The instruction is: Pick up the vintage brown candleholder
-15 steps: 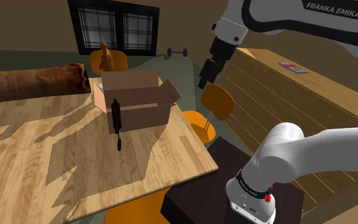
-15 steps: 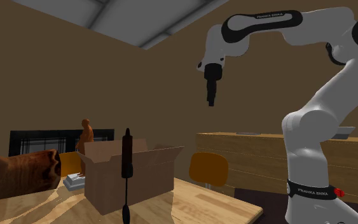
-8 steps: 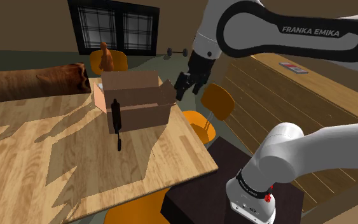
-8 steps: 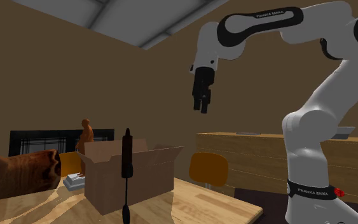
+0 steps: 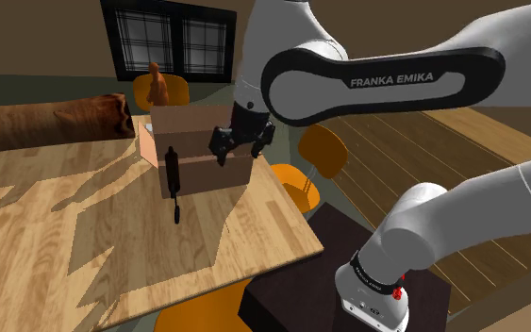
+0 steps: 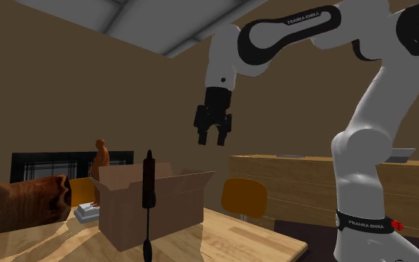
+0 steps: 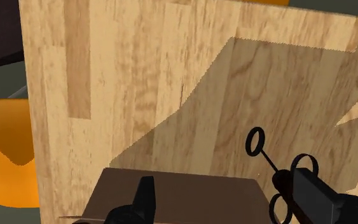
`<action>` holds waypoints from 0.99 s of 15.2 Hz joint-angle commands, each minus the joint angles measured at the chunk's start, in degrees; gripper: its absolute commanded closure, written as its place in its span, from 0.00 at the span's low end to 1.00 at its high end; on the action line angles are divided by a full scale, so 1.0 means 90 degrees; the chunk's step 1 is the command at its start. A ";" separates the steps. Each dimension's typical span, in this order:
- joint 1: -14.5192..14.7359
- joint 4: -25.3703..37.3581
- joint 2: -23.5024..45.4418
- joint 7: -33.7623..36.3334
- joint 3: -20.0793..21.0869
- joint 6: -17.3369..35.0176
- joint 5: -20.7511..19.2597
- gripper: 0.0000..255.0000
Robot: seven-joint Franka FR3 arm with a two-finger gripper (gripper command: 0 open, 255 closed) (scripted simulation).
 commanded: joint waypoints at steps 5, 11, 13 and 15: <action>-0.0620 0.0768 0.1523 0.2122 0.1229 0.0720 -0.0810 0.00; -0.0989 0.2056 0.3621 0.4756 0.2104 0.0773 -0.2792 0.00; -0.0778 0.2600 0.4380 0.5584 0.2068 0.0588 -0.3516 0.00; -0.0657 0.2683 0.4575 0.5780 0.1977 0.0609 -0.3694 0.00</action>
